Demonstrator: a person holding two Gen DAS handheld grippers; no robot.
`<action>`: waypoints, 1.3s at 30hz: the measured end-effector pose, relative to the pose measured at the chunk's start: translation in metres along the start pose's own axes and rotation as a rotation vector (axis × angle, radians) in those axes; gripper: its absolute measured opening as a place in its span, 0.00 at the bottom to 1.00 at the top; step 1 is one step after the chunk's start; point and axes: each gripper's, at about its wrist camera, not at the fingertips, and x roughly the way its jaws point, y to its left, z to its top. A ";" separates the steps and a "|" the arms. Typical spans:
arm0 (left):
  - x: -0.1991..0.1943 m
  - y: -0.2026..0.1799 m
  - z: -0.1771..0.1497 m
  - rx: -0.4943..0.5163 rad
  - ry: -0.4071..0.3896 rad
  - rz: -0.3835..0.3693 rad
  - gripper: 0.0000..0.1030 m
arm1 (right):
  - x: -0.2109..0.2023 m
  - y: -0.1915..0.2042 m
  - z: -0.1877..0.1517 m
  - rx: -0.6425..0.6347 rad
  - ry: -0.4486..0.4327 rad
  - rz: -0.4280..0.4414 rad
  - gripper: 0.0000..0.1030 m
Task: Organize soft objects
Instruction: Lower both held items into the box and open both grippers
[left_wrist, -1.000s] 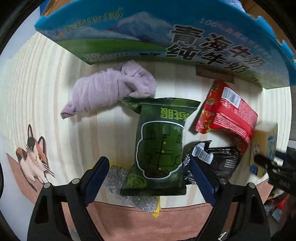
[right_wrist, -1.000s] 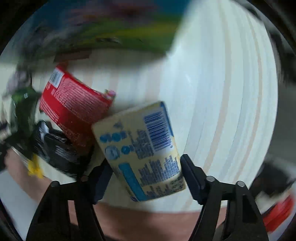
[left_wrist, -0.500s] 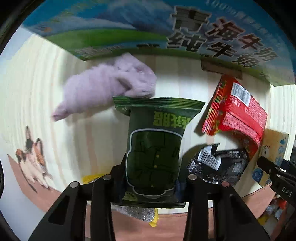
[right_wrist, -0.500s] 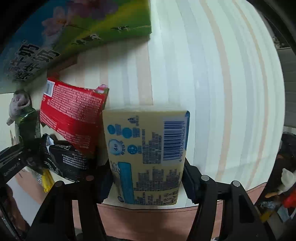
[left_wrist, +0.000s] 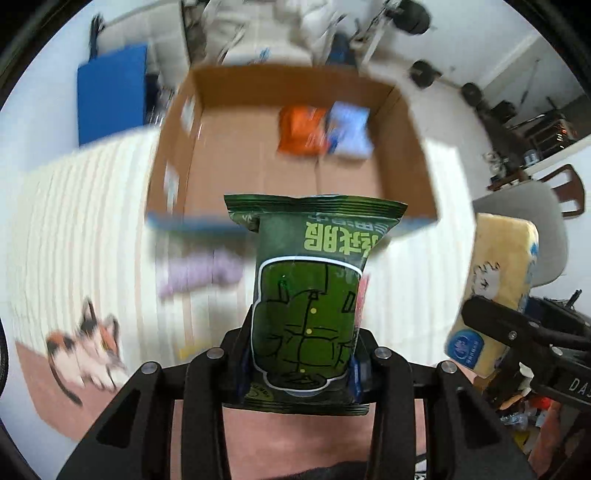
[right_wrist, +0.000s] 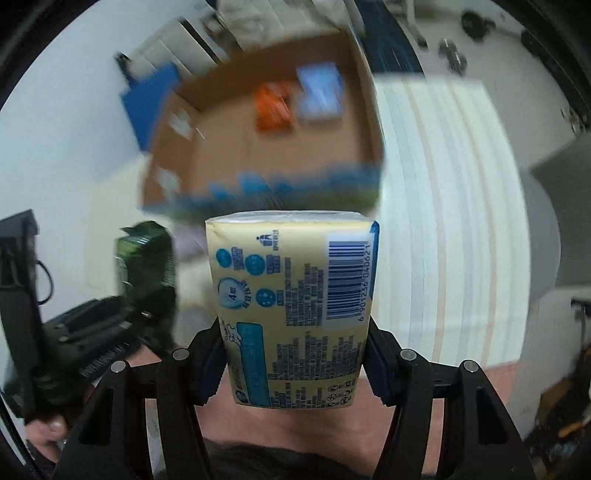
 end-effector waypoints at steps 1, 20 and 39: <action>-0.009 -0.006 0.015 0.005 -0.017 0.001 0.35 | -0.011 0.006 0.014 -0.016 -0.027 -0.006 0.63; 0.123 0.036 0.248 -0.046 0.211 0.064 0.35 | 0.139 0.025 0.178 -0.021 0.146 -0.216 0.63; 0.182 0.056 0.283 -0.074 0.338 0.110 0.52 | 0.212 0.015 0.167 0.002 0.328 -0.247 0.71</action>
